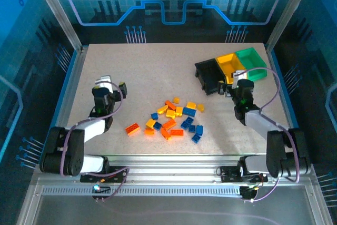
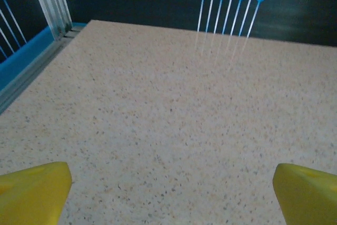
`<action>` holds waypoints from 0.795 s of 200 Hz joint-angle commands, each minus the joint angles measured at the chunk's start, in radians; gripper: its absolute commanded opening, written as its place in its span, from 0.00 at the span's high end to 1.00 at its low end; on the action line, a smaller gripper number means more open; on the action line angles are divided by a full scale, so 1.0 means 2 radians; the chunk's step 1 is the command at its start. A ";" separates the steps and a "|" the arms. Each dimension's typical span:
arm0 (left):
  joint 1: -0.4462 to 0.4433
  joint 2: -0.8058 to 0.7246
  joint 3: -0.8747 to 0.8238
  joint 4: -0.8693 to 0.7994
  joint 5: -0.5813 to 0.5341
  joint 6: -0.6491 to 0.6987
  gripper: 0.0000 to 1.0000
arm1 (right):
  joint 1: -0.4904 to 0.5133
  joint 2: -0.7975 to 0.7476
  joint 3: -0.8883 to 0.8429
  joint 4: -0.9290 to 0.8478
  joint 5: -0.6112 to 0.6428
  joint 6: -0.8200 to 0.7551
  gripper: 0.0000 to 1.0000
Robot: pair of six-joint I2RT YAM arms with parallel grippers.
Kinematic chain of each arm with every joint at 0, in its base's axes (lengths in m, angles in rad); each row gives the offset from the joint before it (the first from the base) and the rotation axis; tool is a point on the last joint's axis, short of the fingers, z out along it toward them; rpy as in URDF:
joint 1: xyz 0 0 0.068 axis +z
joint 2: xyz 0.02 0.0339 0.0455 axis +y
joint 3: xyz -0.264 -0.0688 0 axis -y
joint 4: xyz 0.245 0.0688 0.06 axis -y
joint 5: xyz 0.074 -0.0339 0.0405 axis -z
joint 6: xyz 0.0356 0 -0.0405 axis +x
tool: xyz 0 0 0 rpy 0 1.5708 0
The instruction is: Sort the legos into containers by color
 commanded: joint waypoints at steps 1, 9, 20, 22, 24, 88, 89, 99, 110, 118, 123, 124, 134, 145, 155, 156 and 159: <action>0.005 -0.039 0.027 -0.063 -0.021 -0.038 0.01 | 0.007 -0.037 0.006 -0.057 0.016 0.035 0.00; 0.005 -0.049 0.033 -0.070 -0.018 -0.048 0.01 | 0.011 -0.052 0.005 -0.057 0.021 0.037 0.00; 0.006 -0.059 0.038 -0.071 -0.021 -0.064 0.01 | 0.017 -0.073 0.002 -0.057 0.043 0.044 0.00; 0.006 -0.060 0.039 -0.070 -0.025 -0.068 0.01 | 0.017 -0.076 0.002 -0.057 0.052 0.048 0.00; 0.006 -0.061 0.040 -0.070 -0.029 -0.075 0.01 | 0.018 -0.079 0.002 -0.057 0.061 0.052 0.00; 0.042 -0.155 0.069 -0.297 -0.115 -0.408 0.01 | -0.066 -0.053 0.119 -0.337 0.078 0.331 0.00; 0.042 -0.156 0.069 -0.299 -0.115 -0.409 0.01 | -0.067 -0.053 0.119 -0.337 0.075 0.331 0.00; 0.042 -0.160 0.072 -0.307 -0.103 -0.410 0.01 | -0.071 -0.046 0.116 -0.332 0.058 0.326 0.00; 0.043 -0.162 0.074 -0.302 -0.076 -0.403 0.01 | -0.071 -0.050 0.103 -0.318 0.045 0.326 0.00; 0.043 -0.163 0.074 -0.292 -0.049 -0.397 0.01 | -0.070 -0.057 0.092 -0.302 0.030 0.319 0.00; 0.043 -0.164 0.075 -0.283 -0.031 -0.393 0.01 | -0.069 -0.063 0.088 -0.293 0.020 0.308 0.00; 0.043 -0.163 0.075 -0.282 -0.027 -0.392 0.01 | -0.068 -0.064 0.087 -0.292 0.018 0.306 0.00; 0.043 -0.165 0.079 -0.279 0.002 -0.396 0.01 | -0.060 -0.070 0.092 -0.298 0.008 0.288 0.00; 0.042 -0.165 0.086 -0.280 0.028 -0.406 0.01 | -0.053 -0.069 0.110 -0.321 -0.014 0.266 0.00; 0.041 -0.163 0.093 -0.282 0.055 -0.414 0.01 | -0.043 -0.063 0.128 -0.340 -0.031 0.251 0.00; 0.041 -0.163 0.094 -0.283 0.058 -0.415 0.01 | -0.041 -0.063 0.130 -0.342 -0.032 0.249 0.00; 0.041 -0.162 0.097 -0.286 0.063 -0.418 0.01 | -0.036 -0.060 0.135 -0.346 -0.034 0.245 0.00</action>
